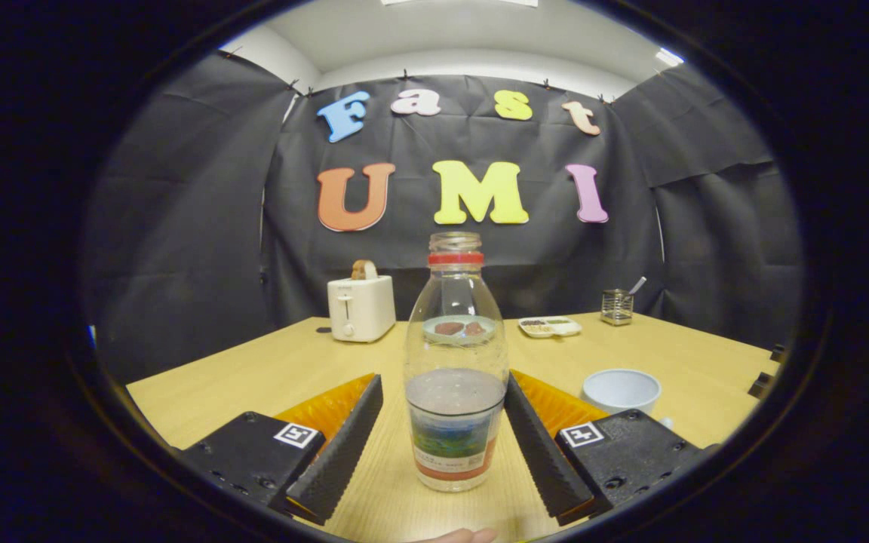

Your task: Take the bottle from table, then pour the juice into the cup, finally place the bottle on the coaster

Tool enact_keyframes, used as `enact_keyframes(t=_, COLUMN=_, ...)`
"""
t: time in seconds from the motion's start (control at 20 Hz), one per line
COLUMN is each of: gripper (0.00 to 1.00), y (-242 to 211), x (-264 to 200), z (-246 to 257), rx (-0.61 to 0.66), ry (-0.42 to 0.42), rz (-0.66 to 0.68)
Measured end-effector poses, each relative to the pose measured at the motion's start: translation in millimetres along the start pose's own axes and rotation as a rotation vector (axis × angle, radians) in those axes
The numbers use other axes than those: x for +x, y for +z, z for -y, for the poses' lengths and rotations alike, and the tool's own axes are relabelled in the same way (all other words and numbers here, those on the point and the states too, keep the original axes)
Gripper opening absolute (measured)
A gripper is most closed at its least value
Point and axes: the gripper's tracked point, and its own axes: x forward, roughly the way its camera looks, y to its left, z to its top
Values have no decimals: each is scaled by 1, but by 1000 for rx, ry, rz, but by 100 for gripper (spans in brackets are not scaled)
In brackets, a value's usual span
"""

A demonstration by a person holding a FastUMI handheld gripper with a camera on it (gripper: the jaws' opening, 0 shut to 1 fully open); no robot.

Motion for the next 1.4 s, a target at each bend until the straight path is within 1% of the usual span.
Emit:
enact_keyframes(t=0.1, gripper=100, y=-2, x=13, z=1, rx=-18, ry=-33, rz=-9)
enact_keyframes(t=0.3, gripper=78, y=3, x=8, z=8, rx=16, ry=-54, rz=4)
enact_keyframes(t=0.45, gripper=77, y=12, x=-6, z=10, rx=35, ry=-60, rz=9)
enact_keyframes(t=0.6, gripper=77, y=20, x=-19, z=5, rx=82, ry=-41, rz=11)
enact_keyframes(t=0.75, gripper=77, y=25, x=-27, z=1, rx=73, ry=-52, rz=-13)
enact_keyframes(t=0.9, gripper=77, y=38, x=-31, z=-11, rx=84, ry=-24, rz=-7)
enact_keyframes(t=1.05, gripper=77, y=47, x=-29, z=-17, rx=171, ry=17, rz=-15)
enact_keyframes(t=1.4, gripper=77, y=83, x=-35, z=-15, rx=292, ry=42, rz=36)
